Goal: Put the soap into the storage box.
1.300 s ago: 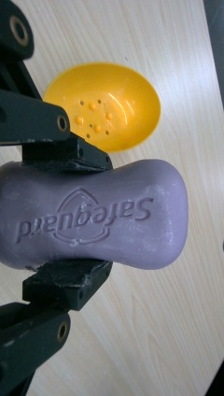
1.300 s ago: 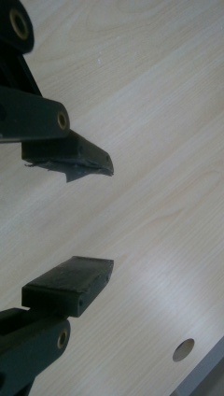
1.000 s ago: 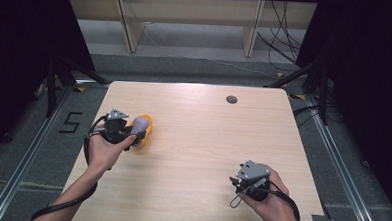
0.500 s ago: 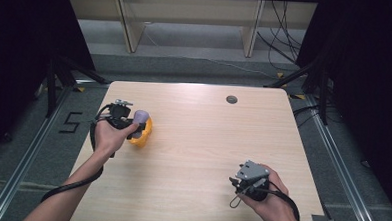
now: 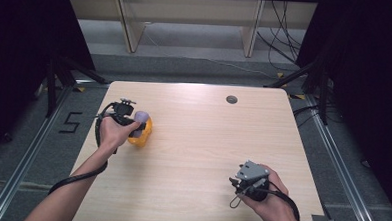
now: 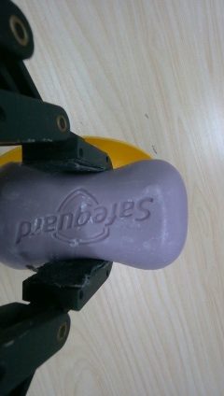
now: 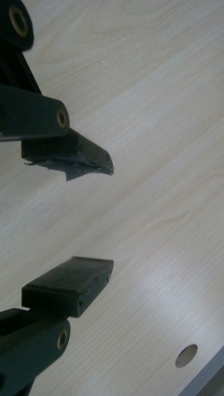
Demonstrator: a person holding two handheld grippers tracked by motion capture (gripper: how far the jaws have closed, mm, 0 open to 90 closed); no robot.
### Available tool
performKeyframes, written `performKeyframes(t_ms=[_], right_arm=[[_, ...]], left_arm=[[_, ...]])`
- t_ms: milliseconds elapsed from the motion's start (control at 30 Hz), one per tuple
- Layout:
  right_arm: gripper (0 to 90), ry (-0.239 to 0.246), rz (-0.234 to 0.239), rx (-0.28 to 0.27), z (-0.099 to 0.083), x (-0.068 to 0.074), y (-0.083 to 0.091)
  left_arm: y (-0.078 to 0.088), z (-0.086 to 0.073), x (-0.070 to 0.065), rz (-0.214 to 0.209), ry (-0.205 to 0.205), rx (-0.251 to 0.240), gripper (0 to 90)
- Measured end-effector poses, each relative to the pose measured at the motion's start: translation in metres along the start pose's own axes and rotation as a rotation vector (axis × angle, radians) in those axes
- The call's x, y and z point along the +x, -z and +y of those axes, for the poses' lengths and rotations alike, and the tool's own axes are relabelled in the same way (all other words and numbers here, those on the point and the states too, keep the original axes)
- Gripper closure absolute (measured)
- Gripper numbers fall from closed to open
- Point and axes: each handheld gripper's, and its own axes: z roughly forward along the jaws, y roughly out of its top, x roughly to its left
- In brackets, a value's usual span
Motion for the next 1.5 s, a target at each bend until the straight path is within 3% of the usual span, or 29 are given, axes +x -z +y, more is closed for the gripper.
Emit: performKeyframes(t_ms=[167, 267, 300, 500, 633, 1467, 1500], right_arm=[[46.8, 0.014, -0.005, -0.008, 0.000, -0.001, 0.000], [46.7, 0.012, -0.004, -0.007, 0.000, -0.001, 0.000], [46.7, -0.019, -0.006, 0.000, 0.000, 0.001, 0.000], [46.6, -0.012, -0.004, 0.000, 0.000, 0.001, 0.000], [46.6, -0.012, -0.004, 0.000, 0.000, 0.001, 0.000], [46.4, -0.022, 0.002, 0.010, 0.000, 0.003, 0.001], [46.4, -0.018, 0.004, 0.010, 0.000, 0.002, 0.001]], left_arm=[[-0.002, 0.000, 0.001, 0.006, 0.005, 0.023, 49.1], [-0.006, 0.000, 0.001, 0.013, 0.017, 0.011, 49.1], [-0.006, 0.000, 0.002, 0.016, 0.015, 0.022, 49.1], [-0.012, -0.002, 0.004, 0.031, 0.022, 0.046, 49.1], [-0.016, -0.004, 0.004, 0.030, 0.032, 0.037, 49.1], [-0.025, -0.001, 0.001, 0.065, 0.022, 0.110, 49.0], [-0.025, -0.002, -0.001, 0.070, 0.053, 0.107, 49.0]])
